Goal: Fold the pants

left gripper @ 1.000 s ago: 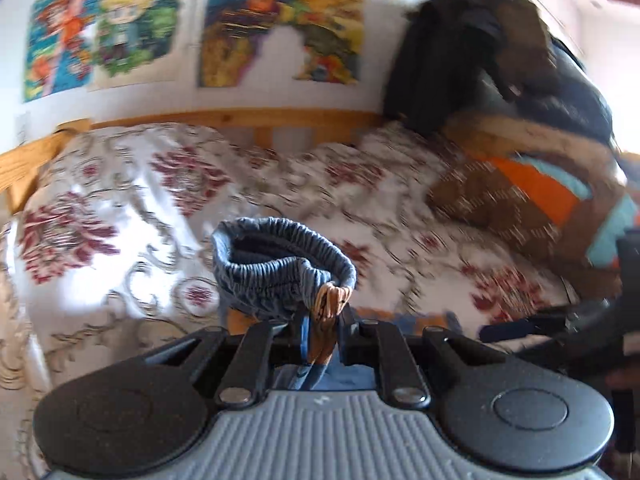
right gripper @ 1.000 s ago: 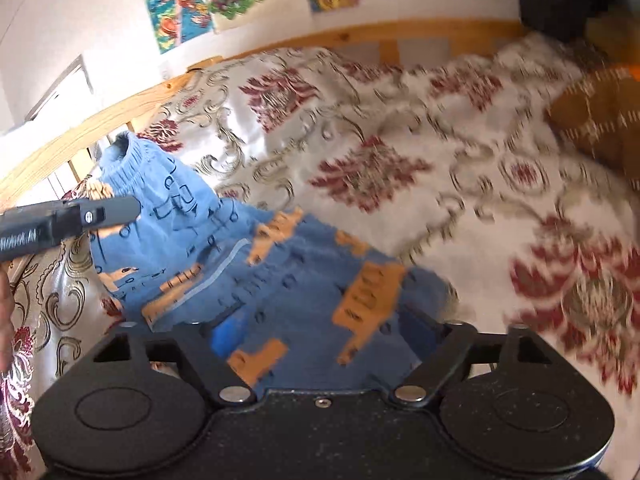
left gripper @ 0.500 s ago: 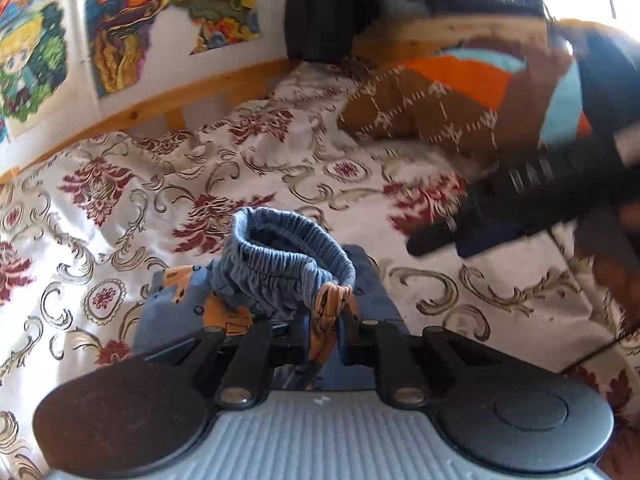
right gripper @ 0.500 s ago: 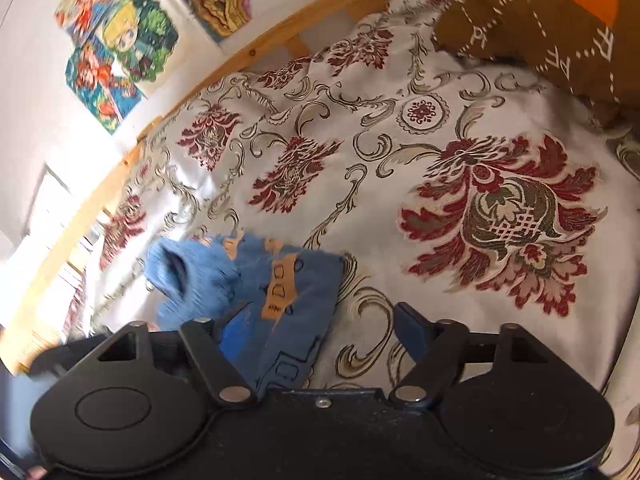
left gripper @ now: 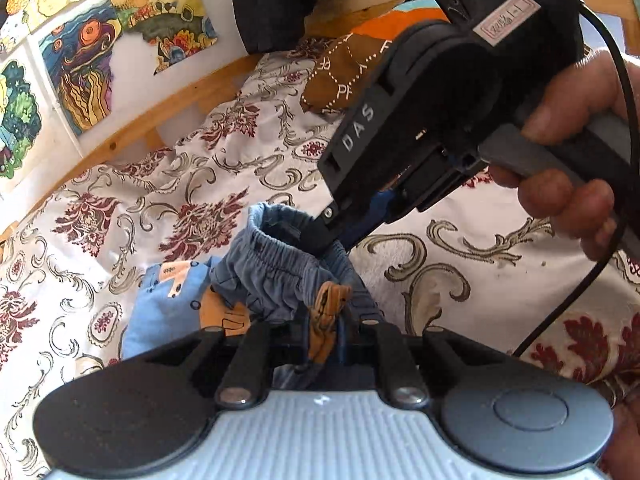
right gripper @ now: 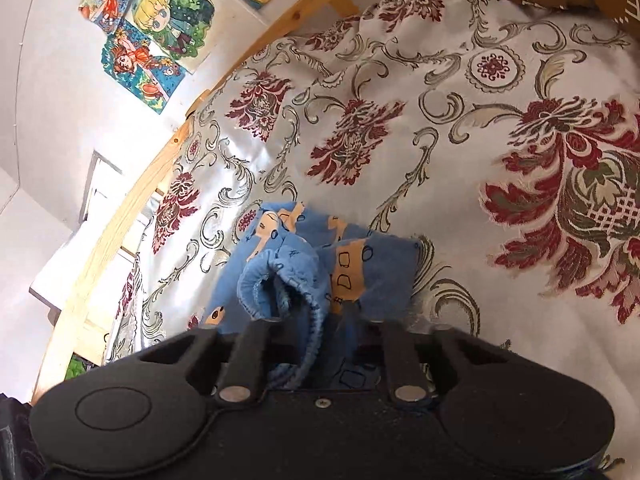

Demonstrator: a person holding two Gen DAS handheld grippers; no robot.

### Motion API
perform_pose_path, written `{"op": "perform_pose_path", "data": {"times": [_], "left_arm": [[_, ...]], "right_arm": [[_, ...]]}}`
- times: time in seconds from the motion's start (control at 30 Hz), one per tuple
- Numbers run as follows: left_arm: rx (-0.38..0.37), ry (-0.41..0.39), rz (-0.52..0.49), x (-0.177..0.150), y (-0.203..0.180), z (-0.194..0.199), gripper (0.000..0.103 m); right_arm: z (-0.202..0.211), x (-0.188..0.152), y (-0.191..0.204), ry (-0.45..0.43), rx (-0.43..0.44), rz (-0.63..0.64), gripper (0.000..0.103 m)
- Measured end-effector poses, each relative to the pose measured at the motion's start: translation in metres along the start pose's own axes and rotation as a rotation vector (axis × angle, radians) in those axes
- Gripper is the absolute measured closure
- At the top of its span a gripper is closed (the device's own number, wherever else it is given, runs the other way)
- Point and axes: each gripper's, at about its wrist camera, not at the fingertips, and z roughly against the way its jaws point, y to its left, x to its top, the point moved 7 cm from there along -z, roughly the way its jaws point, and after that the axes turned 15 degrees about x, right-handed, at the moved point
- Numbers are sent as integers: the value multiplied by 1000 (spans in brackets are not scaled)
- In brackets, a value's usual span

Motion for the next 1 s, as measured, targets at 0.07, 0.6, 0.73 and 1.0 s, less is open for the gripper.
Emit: {"op": "perform_pose_path", "data": {"times": [0.07,0.6,0.73,1.0], "left_arm": [[-7,-9,4,2,0,2,88],[-247,42,221,-19,59,24,33],[-266,56,387,-16,110,2,31],[-340,154,666,-41,170,-90,38]], "right_arm": [[2,0,4,-3,2,15,97],[35,-8,10,-92,-275,240,58],[25,0,44,-116,-234,362,61],[-30,-28,39,33,-197,390,83]]}}
